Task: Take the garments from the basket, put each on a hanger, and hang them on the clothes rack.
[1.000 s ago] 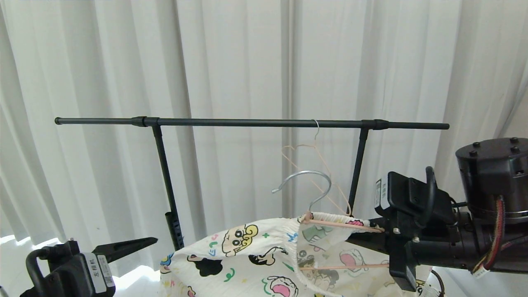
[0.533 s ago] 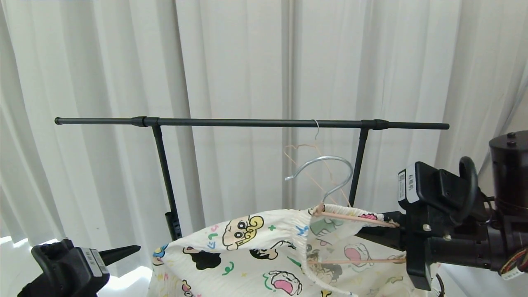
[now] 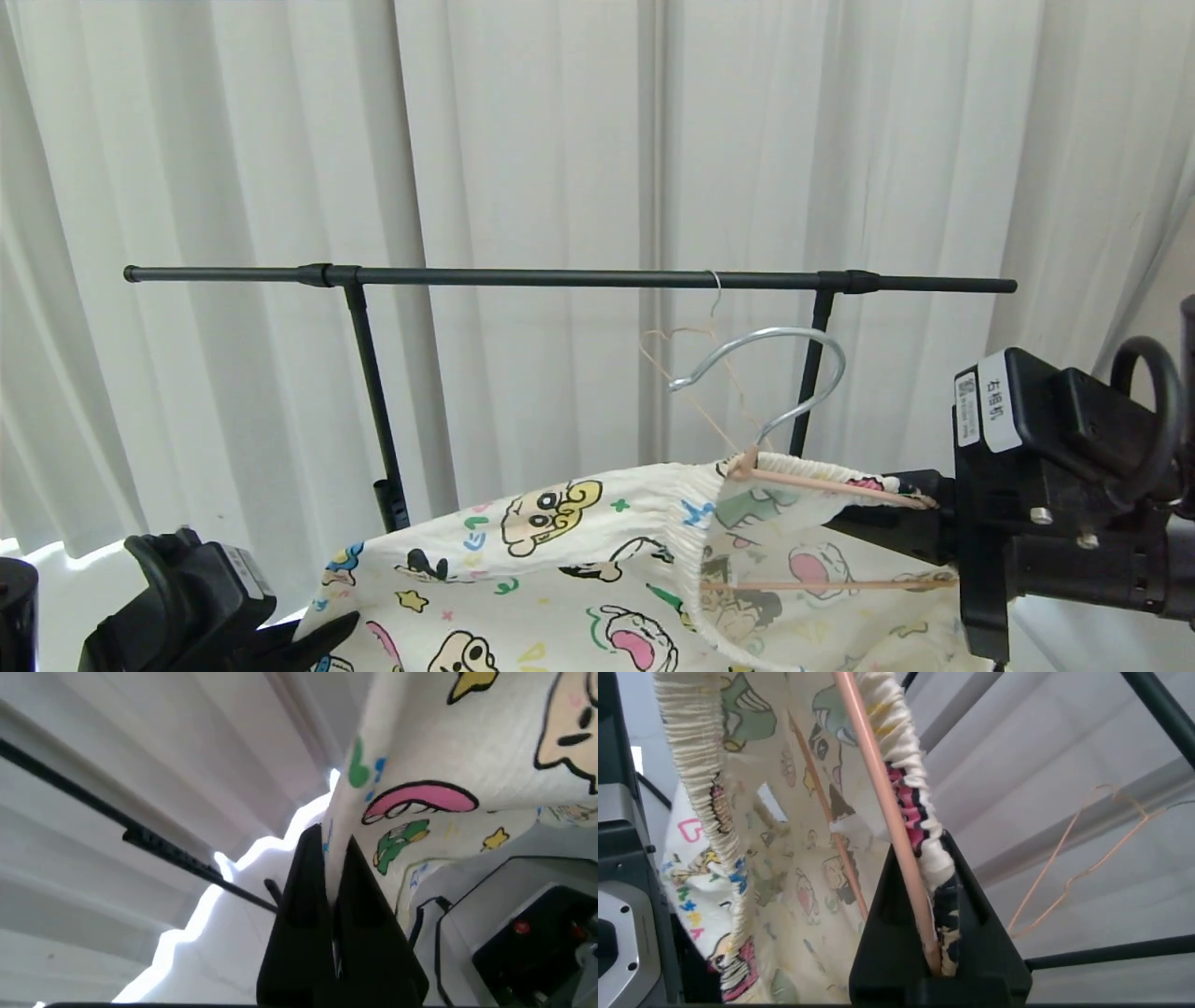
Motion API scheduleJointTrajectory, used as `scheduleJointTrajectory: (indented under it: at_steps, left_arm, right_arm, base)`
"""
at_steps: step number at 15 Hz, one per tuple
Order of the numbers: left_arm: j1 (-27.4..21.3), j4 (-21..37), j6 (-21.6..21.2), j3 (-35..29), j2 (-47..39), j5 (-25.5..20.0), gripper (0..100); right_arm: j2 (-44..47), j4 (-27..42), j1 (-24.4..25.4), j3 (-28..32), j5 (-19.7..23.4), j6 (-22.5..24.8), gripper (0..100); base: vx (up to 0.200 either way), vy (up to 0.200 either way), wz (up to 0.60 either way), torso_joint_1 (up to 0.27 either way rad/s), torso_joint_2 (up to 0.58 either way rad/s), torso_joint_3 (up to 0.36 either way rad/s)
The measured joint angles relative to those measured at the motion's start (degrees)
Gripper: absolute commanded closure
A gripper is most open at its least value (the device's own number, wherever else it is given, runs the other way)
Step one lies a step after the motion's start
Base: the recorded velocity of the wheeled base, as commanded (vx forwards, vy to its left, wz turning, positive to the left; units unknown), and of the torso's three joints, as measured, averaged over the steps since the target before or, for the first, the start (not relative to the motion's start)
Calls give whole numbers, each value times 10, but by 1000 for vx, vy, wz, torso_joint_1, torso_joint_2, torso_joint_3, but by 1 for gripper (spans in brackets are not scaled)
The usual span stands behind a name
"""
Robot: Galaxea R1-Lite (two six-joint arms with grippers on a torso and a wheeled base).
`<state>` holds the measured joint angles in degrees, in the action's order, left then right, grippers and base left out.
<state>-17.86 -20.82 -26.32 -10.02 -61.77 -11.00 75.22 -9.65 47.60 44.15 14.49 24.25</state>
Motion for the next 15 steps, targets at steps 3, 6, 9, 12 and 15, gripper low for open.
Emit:
scheduleJointTrajectory:
  at_steps: [3, 6, 9, 12, 15]
  left_arm:
    - [52, 0, -1, 3, -7, 0, 100]
    - [97, 0, -5, 11, -20, 3, 100]
    - [123, 0, -5, 26, -25, 5, 100]
    - [134, 0, -6, 34, -25, 11, 100]
    - [109, 0, -5, 25, -6, 12, 100]
  right_arm:
    - [-4, 0, 0, 0, -1, -2, 100]
    - [-6, 0, -1, 0, -1, -4, 100]
    - [-9, 0, -1, 0, -1, -18, 100]
    - [-14, -1, -1, 1, -1, -29, 100]
    - [-17, -1, -2, 2, -2, -30, 100]
  base:
    - [0, 0, 0, 0, 0, 0]
    - [0, 0, 0, 0, 0, 0]
    - [0, 0, 0, 0, 0, 0]
    - [0, 0, 0, 0, 0, 0]
    - [0, 0, 0, 0, 0, 0]
